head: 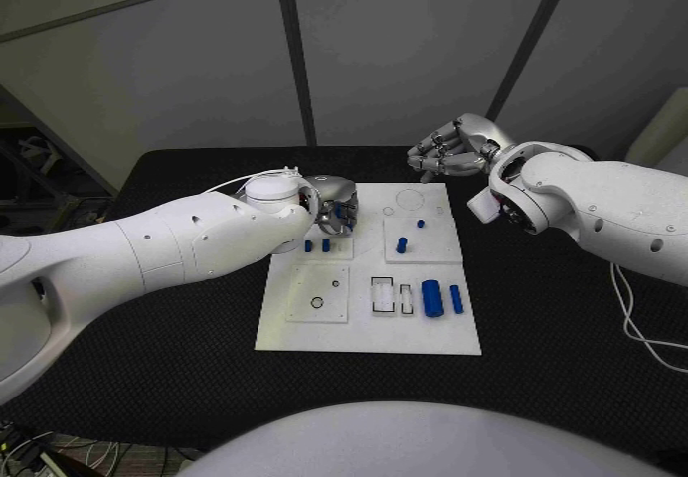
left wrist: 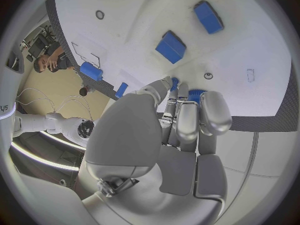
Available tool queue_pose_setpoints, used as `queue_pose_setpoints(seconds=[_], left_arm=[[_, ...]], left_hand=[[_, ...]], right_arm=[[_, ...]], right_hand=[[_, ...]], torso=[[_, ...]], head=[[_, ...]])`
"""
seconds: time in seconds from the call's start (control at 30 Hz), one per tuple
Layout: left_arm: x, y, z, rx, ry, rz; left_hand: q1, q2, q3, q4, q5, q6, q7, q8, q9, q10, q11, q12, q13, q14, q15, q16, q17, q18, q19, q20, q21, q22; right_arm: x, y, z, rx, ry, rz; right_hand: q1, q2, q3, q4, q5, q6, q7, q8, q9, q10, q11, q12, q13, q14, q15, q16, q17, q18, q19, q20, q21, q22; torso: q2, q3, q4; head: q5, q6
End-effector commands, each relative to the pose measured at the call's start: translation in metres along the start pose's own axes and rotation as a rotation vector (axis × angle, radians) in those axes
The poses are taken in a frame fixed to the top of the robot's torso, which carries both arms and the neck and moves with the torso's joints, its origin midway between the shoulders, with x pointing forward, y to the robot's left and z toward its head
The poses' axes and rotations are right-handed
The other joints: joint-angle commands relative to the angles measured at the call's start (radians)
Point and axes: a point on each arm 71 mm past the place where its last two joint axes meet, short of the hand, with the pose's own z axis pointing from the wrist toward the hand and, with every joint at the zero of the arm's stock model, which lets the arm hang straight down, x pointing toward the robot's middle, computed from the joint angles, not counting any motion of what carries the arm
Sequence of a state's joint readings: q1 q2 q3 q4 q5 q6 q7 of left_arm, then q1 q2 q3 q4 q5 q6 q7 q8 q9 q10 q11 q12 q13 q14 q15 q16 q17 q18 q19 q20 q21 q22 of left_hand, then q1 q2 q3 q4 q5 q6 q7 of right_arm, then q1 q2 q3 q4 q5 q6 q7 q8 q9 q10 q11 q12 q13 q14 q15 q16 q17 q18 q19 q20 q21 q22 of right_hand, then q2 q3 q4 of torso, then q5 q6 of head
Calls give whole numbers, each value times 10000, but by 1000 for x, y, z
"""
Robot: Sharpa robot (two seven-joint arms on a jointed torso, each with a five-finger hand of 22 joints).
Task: Assemble the parts on the task board
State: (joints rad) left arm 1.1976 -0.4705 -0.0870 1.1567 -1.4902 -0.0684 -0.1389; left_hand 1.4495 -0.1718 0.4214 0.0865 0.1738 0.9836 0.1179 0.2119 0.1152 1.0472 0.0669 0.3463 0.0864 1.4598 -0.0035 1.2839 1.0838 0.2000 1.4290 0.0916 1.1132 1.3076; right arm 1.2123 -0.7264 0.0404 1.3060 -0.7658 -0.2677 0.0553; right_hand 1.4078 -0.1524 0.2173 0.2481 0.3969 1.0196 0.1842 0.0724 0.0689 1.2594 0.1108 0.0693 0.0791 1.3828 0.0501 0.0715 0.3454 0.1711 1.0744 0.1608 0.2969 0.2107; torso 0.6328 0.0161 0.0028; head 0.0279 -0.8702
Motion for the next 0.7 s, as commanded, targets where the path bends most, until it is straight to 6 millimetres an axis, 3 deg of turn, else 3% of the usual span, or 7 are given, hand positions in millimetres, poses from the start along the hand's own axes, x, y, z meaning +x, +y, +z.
queue_pose_setpoints(seconds=[0.03,0.3,0.7], left_arm=[[1,-1,0,141,51,68],[-1,4,-2,187,-471,-20],[-6,10,-12,275,-1052,-369]], left_hand=[[119,105,236,-102,-27,208,17,-31,3,254,-39,-108,-25,-9,-100,86,-15,-1194,91,-20,96,1578],[350,228,865,-636,-106,715,52,-59,25,977,-82,-461,-41,-4,-155,155,-76,-1230,131,-97,323,1626],[64,156,1040,-808,-128,856,71,-219,-8,1213,-75,-866,-66,-15,-135,181,-170,-1232,116,-101,373,1623]], right_arm=[[0,2,0,-120,61,-5],[0,2,0,-129,57,-6],[0,1,0,-129,49,-10]], right_hand=[[-19,54,-15,-29,67,-84,20,-28,-6,-88,11,-20,16,-31,10,-48,-8,114,23,52,-56,-11],[-19,54,-15,-29,67,-84,20,-28,-6,-88,11,-20,16,-31,10,-48,-8,114,23,52,-56,-11],[-19,54,-15,-29,67,-84,20,-28,-6,-88,11,-20,16,-31,10,-48,-8,114,23,52,-56,-11]], torso=[[-10,-3,5],[-13,-4,8],[-7,-11,6]], head=[[5,9],[-2,56],[6,113]])
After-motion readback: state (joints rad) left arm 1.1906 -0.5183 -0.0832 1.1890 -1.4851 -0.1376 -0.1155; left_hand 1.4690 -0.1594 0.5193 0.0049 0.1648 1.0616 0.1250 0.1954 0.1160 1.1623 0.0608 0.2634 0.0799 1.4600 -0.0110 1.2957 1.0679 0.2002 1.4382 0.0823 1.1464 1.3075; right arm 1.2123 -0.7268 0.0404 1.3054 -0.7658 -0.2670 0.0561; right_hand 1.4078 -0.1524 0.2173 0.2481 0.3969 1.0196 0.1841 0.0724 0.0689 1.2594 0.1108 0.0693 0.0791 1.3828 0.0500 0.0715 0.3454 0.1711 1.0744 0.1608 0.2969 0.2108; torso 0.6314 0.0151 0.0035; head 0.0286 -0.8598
